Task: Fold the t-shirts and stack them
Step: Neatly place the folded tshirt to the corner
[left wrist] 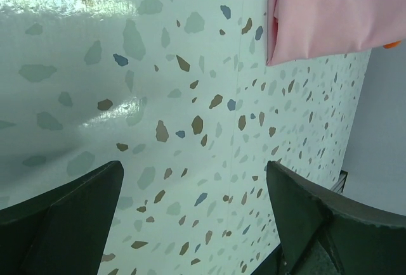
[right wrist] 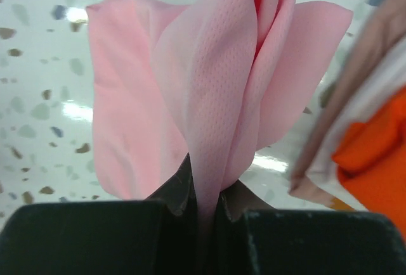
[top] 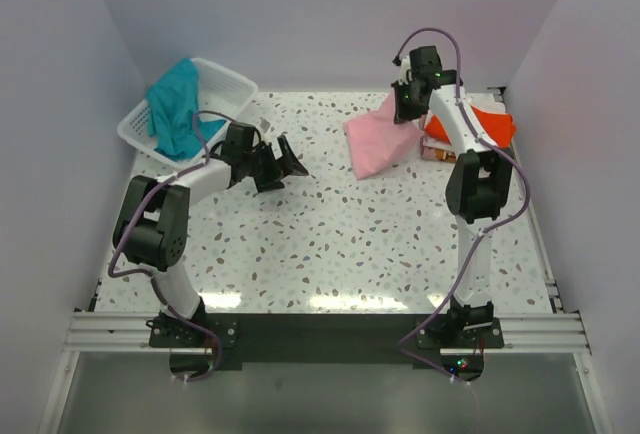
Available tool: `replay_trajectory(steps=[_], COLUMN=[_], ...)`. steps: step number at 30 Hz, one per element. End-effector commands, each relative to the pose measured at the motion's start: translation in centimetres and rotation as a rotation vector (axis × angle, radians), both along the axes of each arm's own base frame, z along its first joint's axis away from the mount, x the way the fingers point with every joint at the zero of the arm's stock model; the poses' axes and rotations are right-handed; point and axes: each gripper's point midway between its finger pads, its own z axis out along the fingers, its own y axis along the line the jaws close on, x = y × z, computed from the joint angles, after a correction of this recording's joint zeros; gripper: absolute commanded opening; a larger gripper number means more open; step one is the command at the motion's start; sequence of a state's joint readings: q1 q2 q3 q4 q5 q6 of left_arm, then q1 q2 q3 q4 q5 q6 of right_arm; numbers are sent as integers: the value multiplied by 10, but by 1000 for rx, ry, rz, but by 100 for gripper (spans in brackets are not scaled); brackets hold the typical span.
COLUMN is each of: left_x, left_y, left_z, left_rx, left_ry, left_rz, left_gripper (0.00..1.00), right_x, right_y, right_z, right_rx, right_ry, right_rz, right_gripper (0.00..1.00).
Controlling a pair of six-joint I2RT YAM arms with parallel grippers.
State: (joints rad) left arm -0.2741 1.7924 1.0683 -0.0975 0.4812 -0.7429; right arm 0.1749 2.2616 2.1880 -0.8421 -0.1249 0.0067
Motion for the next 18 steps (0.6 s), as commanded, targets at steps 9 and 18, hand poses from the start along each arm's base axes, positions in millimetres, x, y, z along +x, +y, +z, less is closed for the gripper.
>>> replay_trajectory(steps=[9, 18], left_x=[-8, -16], left_y=[9, 13], left_z=[3, -3], left_rx=[27, 44], left_ry=[-24, 0], left_rz=[0, 8], left_gripper=[100, 100], right_x=[11, 23], right_y=[-83, -106], right_z=[80, 140], right_rx=[-181, -84], right_ry=[-159, -298], right_rz=[-195, -291], right_gripper=[0, 0])
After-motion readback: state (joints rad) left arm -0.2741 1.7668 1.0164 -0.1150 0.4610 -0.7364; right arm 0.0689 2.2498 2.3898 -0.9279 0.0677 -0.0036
